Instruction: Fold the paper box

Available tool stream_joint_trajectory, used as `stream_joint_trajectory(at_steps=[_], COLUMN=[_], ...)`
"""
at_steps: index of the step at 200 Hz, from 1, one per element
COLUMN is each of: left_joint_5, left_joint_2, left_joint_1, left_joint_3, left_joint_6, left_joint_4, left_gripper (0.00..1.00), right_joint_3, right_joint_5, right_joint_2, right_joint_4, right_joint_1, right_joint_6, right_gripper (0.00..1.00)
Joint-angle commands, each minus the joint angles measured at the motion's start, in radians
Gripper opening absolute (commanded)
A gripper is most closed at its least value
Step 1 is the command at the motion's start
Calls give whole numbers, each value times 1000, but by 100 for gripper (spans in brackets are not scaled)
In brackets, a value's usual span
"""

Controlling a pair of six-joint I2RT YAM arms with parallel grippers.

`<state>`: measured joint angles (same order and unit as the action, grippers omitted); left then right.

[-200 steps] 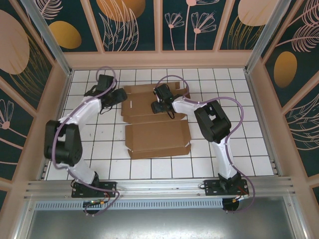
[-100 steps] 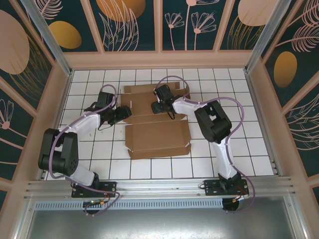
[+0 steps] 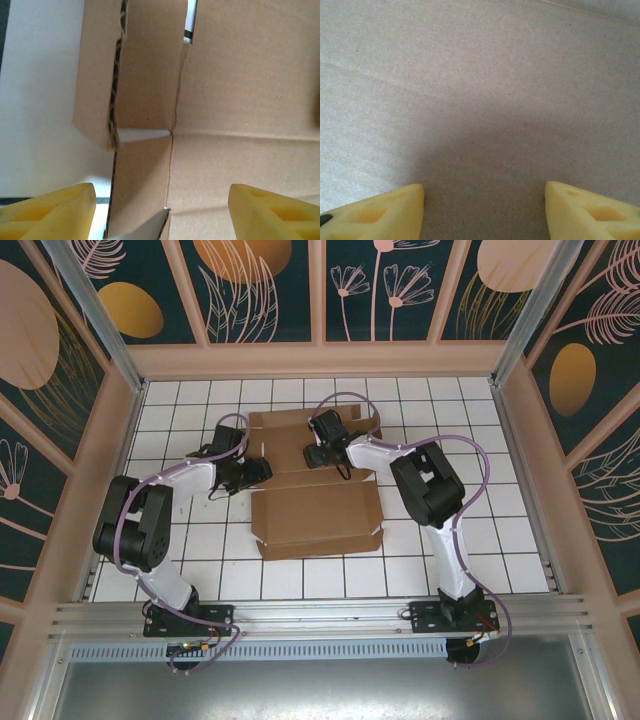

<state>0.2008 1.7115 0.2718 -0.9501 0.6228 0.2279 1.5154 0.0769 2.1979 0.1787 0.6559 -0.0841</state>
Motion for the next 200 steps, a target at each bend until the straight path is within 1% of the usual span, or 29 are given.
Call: stream_joint_trajectory(at_steps=[1,46,99,129,143,161,176,198,200], left_joint_5=[0,46,121,153,121,53,9,-12,-11], left_joint_2=[39,64,153,194,181,113,56,8,-15], left_joint_1=[32,78,118,125,125,124,124,125,125], left_joint_3=[-59,-104,-129,-133,-145,-174,-232,-307,-311], left_joint_6=[10,42,86,101,86,52,20,1,1], left_joint_4=[-30,-83,-146,-163,-134,-86,-28,33,37], left_gripper=[70,68,66,66,65,66,66,65,65], right_joint_3=[-79,-74,-76,-76,-78,-84,-89,-102,-103], right_joint_5=[-89,-95,-95,-90,-87,-83,-82,-100,-102], right_joint_2=[86,85,85,83,79,69,56,24,19], right_joint_4=[251,255,257,261,263,264,264,256,256], right_joint_1=[14,13,16,16,16,16,16,13,12], right_joint_6=[-16,-19,-23,-23,-23,-20,-22,-28,-29], right_gripper=[63,63,63,63,63,63,63,63,63])
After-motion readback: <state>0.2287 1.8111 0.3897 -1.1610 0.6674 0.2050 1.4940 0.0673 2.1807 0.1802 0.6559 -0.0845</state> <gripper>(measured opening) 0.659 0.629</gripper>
